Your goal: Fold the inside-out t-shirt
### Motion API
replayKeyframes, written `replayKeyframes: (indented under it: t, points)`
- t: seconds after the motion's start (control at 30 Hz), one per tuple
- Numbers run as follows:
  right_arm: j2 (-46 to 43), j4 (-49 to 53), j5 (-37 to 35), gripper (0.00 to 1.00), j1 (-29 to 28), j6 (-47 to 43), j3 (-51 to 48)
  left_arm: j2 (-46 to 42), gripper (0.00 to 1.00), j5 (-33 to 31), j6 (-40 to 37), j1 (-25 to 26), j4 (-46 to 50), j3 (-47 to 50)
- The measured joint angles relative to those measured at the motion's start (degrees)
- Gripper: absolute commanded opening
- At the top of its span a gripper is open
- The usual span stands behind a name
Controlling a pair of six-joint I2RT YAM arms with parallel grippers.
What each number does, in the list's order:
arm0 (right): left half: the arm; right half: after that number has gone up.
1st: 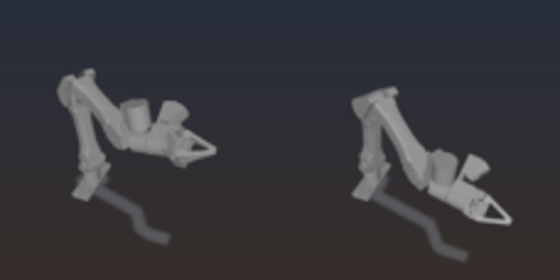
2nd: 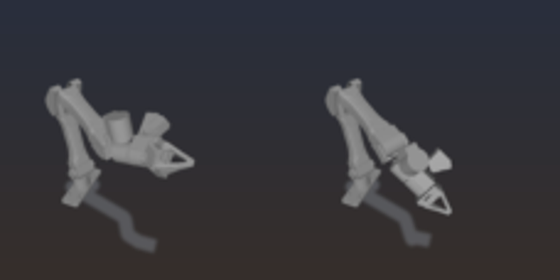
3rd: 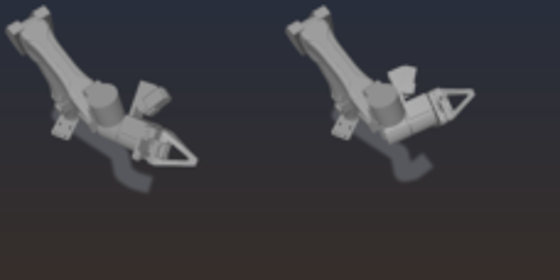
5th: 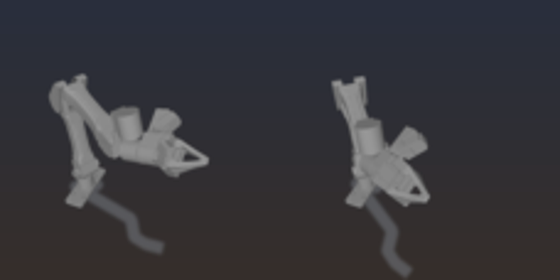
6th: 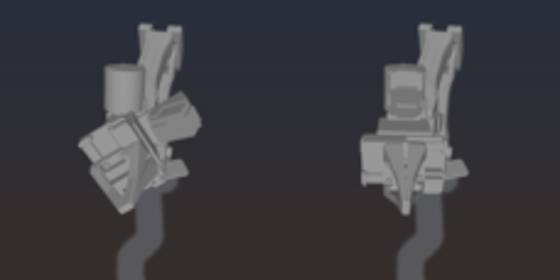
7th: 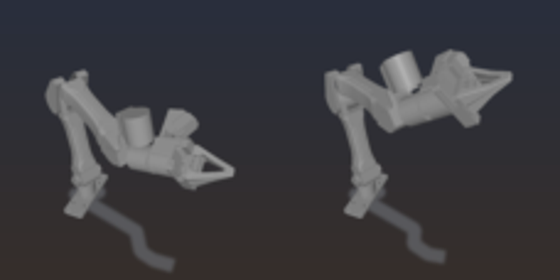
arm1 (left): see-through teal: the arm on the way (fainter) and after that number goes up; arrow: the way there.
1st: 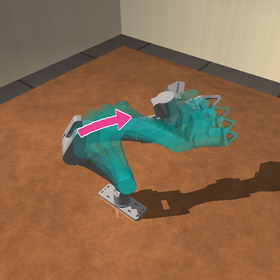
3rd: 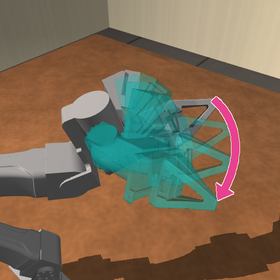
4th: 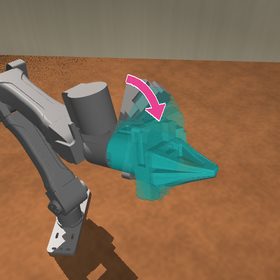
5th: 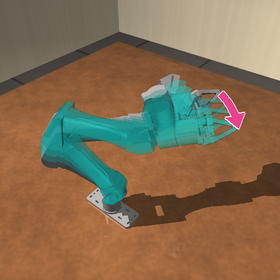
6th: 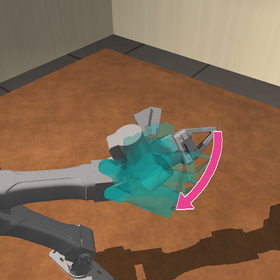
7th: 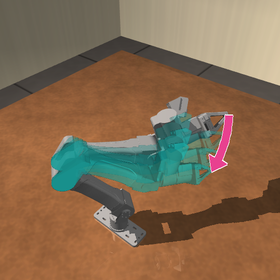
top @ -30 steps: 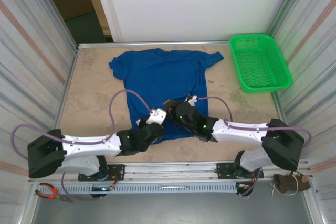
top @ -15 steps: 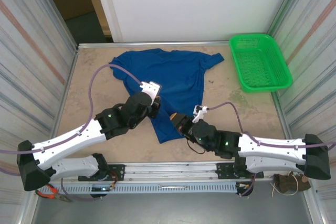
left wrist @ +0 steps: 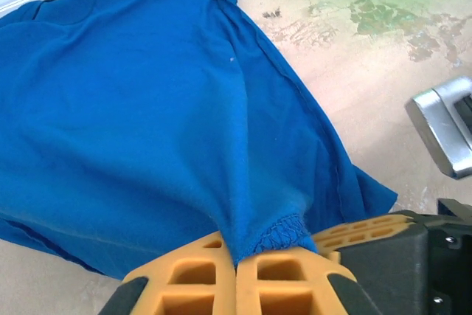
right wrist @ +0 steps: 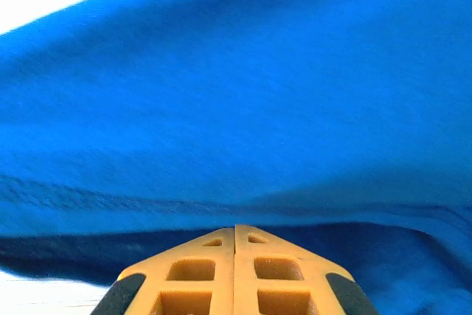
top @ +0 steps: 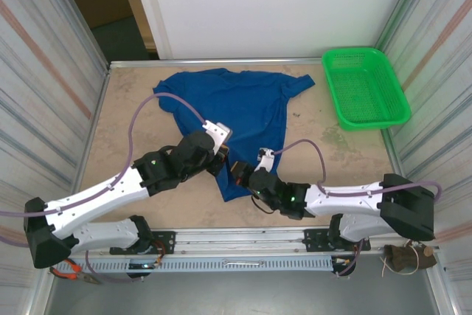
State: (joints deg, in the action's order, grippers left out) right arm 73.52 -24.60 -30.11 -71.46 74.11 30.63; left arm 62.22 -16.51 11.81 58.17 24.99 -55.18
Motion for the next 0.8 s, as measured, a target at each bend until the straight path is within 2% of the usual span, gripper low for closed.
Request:
replayKeyframes:
  t: [0.27,0.53,0.8]
  points:
    - [9.0,-5.8,2.3,0.00,1.3,-0.9,4.8,0.0,0.00,2.4,0.0,0.0,0.9,-0.1]
    - [24.6,-14.9,-1.8,0.00,8.1,-1.5,5.6,-1.4,0.00,6.7,0.8,0.0,2.4,-3.8]
    - [27.1,-16.7,-1.9,0.00,9.2,-7.5,5.6,-2.5,0.00,10.3,1.7,0.0,2.3,-6.1]
